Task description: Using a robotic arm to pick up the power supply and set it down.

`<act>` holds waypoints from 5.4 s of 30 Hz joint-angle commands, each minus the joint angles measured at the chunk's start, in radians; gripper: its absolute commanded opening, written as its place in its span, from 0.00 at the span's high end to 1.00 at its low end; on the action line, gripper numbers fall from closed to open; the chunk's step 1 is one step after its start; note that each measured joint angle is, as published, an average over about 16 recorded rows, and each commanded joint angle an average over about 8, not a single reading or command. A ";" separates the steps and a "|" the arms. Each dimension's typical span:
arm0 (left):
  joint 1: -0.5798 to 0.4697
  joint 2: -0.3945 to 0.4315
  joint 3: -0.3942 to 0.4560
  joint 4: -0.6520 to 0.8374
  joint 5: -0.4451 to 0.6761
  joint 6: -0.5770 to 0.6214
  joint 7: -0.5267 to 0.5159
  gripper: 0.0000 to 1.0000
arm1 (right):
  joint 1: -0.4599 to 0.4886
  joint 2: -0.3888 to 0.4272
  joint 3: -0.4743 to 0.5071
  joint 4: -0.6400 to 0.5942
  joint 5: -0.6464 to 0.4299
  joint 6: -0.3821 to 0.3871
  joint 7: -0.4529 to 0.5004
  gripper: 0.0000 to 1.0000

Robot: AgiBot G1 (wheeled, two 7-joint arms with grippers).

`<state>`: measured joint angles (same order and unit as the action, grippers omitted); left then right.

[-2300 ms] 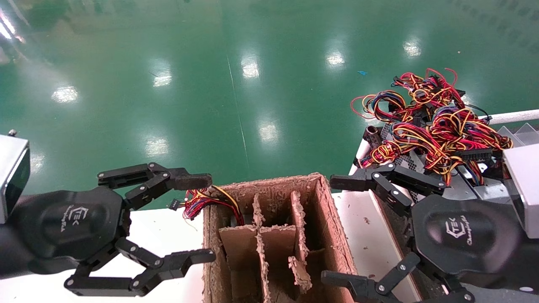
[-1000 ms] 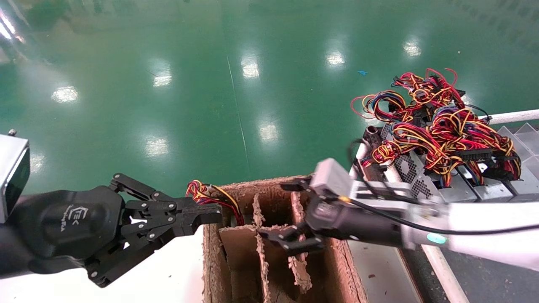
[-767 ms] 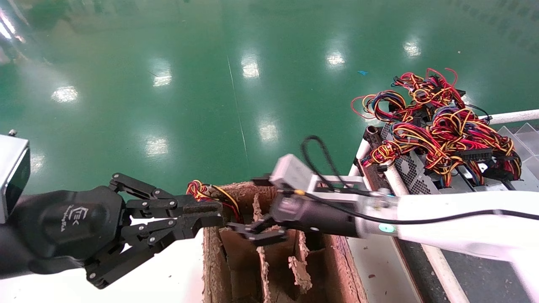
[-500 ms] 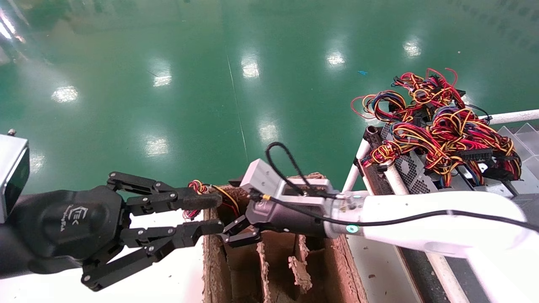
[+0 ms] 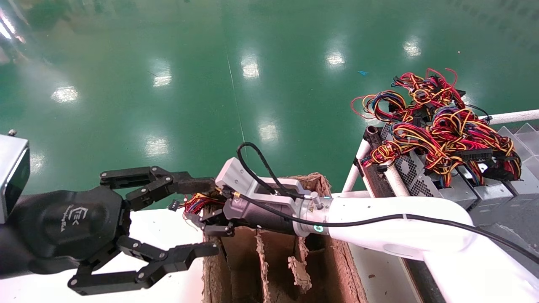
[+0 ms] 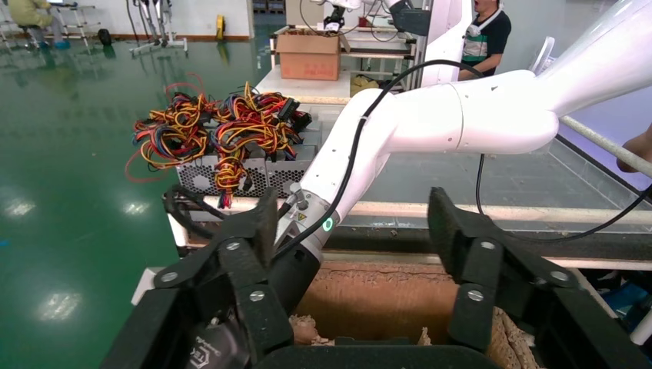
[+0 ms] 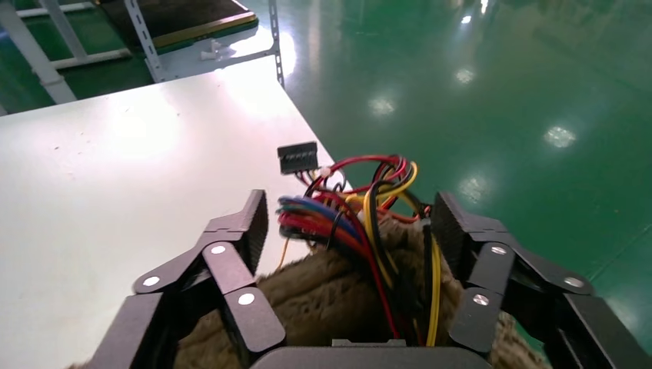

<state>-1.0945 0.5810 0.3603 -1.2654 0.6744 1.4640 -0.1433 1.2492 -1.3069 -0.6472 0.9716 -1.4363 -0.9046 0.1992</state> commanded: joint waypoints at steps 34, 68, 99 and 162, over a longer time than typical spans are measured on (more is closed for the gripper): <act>0.000 0.000 0.000 0.000 0.000 0.000 0.000 0.00 | -0.012 0.137 0.100 0.103 0.151 -0.001 -0.002 1.00; 0.000 0.000 0.001 0.000 0.000 0.000 0.000 0.00 | 0.119 0.869 0.441 0.288 0.581 -0.492 0.210 1.00; 0.000 0.000 0.001 0.000 -0.001 0.000 0.001 0.00 | -0.173 1.324 0.347 -0.075 0.815 -0.658 -0.125 1.00; 0.000 -0.001 0.002 0.001 -0.001 -0.001 0.001 0.00 | -0.194 1.065 0.314 0.141 0.830 -0.462 -0.083 0.00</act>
<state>-1.0949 0.5804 0.3619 -1.2649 0.6730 1.4631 -0.1423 1.0551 -0.2420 -0.3333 1.1123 -0.6060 -1.3667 0.1167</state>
